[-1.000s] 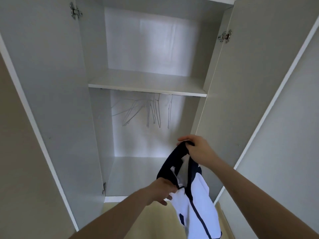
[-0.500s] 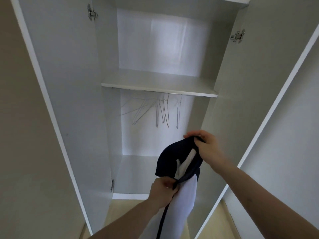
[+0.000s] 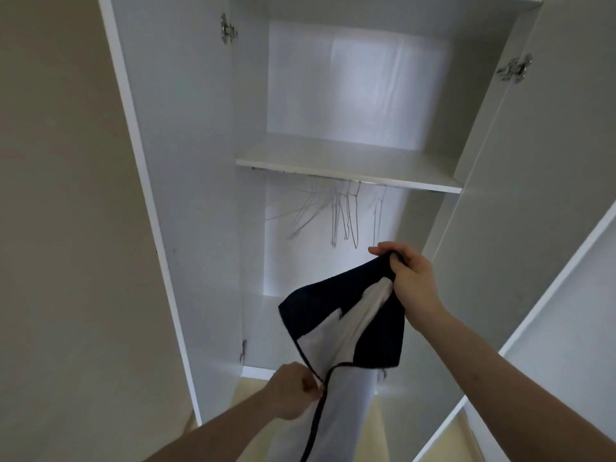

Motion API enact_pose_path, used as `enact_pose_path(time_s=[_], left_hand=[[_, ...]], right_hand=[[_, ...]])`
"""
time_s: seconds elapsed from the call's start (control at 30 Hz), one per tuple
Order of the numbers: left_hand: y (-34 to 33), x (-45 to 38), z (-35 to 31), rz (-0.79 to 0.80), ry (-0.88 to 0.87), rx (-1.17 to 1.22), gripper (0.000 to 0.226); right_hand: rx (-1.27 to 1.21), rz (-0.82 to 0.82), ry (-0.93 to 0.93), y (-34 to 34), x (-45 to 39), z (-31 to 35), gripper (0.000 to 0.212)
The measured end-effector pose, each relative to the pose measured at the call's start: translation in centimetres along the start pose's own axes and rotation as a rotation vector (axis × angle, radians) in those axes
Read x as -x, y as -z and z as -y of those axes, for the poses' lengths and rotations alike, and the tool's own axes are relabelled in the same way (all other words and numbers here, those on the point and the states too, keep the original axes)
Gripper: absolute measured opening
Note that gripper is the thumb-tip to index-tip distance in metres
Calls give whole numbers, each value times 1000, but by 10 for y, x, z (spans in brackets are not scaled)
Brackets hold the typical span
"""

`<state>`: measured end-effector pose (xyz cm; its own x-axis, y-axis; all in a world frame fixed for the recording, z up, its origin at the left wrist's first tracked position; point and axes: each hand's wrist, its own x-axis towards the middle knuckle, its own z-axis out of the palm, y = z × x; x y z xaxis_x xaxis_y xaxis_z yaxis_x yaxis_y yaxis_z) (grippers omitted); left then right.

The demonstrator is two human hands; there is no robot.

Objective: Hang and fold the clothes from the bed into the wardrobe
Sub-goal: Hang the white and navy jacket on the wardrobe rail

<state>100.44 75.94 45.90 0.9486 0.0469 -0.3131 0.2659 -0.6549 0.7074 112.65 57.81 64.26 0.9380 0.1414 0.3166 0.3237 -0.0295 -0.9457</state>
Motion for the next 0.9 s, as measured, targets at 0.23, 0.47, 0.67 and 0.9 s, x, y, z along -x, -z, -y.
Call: enact_pose_path(time_s=[0.23, 0.47, 0.67, 0.9], left_hand=[[23, -13, 6, -29, -15, 448, 56], [67, -61, -24, -253, 24, 609, 16], [101, -104, -26, -356, 69, 707, 12], [144, -166, -66, -549, -117, 446, 11]], right_hand=[[25, 175, 26, -9, -13, 9, 37], [127, 312, -9, -10, -19, -11, 35], [270, 225, -43, 20, -68, -44, 37], [560, 260, -300, 49, -150, -124, 25]])
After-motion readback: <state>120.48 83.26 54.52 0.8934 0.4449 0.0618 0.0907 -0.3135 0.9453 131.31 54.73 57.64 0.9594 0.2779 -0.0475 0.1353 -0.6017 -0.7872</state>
